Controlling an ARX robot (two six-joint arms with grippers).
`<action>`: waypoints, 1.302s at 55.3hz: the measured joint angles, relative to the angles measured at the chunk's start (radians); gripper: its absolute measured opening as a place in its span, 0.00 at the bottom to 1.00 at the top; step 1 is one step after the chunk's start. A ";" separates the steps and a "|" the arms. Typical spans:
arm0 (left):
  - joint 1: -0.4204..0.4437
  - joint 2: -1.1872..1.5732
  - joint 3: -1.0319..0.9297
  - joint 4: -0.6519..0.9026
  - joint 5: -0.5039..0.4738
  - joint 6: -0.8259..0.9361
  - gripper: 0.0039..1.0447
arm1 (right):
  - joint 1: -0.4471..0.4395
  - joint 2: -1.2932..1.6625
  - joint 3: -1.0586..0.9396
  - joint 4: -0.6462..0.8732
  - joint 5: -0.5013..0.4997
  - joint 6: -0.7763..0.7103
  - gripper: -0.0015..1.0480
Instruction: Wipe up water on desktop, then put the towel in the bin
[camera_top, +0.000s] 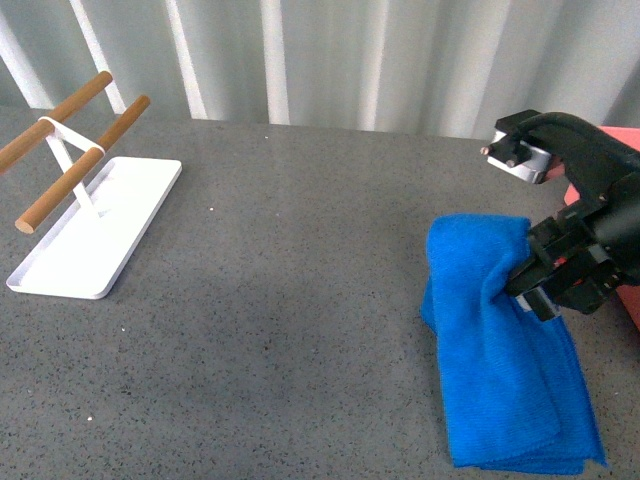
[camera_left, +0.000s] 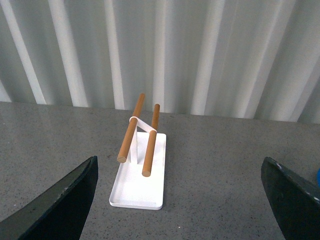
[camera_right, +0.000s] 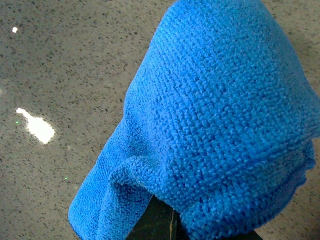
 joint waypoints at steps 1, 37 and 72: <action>0.000 0.000 0.000 0.000 0.000 0.000 0.94 | -0.009 -0.001 0.000 -0.003 0.002 -0.006 0.03; 0.000 0.000 0.000 0.000 0.000 0.000 0.94 | -0.183 -0.038 0.351 -0.087 0.071 -0.066 0.03; 0.000 0.000 0.000 0.000 0.000 0.000 0.94 | -0.600 -0.035 0.446 -0.214 0.087 -0.025 0.03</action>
